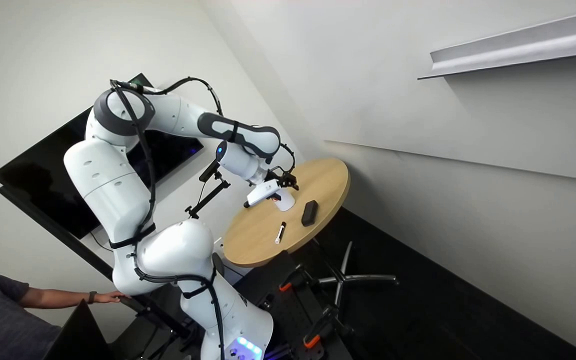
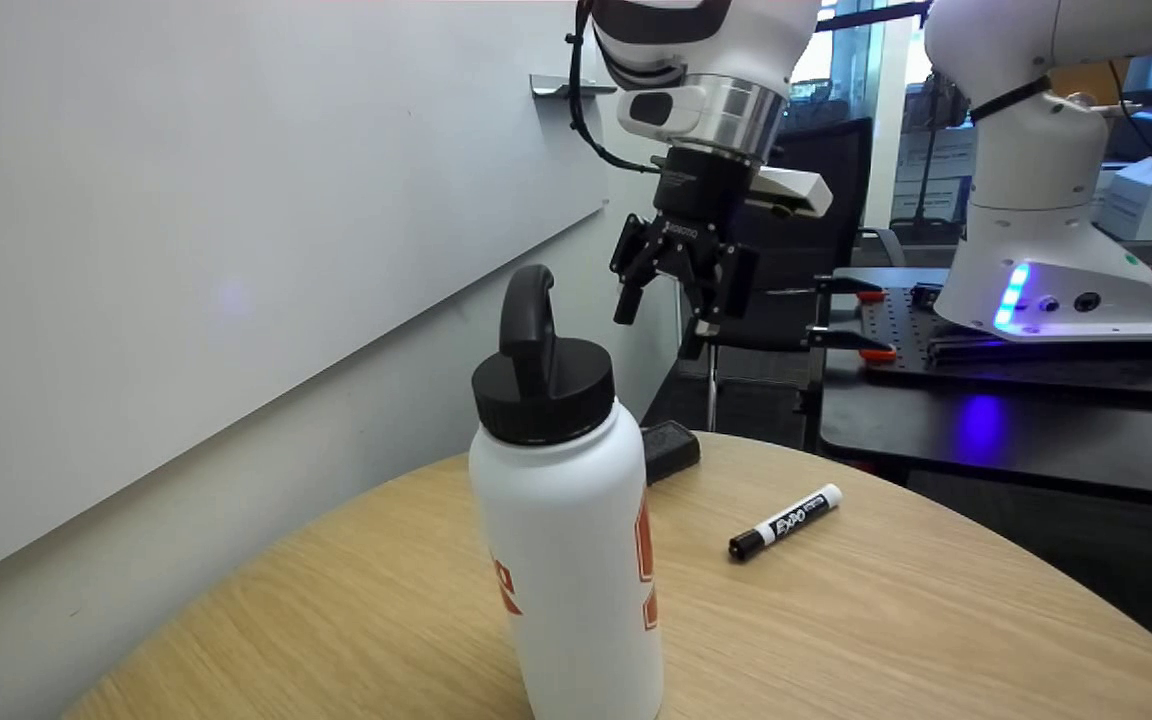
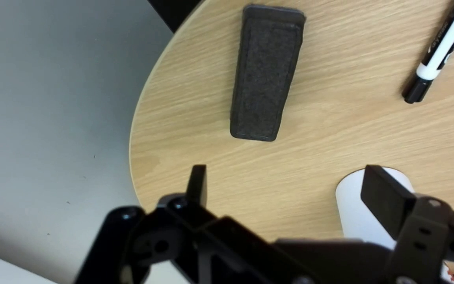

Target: Pick up the duster and rub the white board

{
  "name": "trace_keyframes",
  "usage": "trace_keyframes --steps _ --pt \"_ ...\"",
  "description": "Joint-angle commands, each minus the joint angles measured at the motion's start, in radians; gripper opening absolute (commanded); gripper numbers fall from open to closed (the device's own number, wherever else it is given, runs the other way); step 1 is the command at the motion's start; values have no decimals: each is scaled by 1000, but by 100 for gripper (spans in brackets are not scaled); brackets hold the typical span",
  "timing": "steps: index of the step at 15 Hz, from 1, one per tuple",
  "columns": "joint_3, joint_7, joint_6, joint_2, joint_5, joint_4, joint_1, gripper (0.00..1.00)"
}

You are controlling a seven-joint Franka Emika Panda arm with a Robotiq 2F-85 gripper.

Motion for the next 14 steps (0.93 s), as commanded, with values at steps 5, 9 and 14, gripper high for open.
trace_keyframes --steps 5,9,14 --pt "-119 -150 36 -7 0 82 104 100" --pt "-171 -187 18 21 0 74 157 100" --pt "-171 -172 0 34 0 58 180 100"
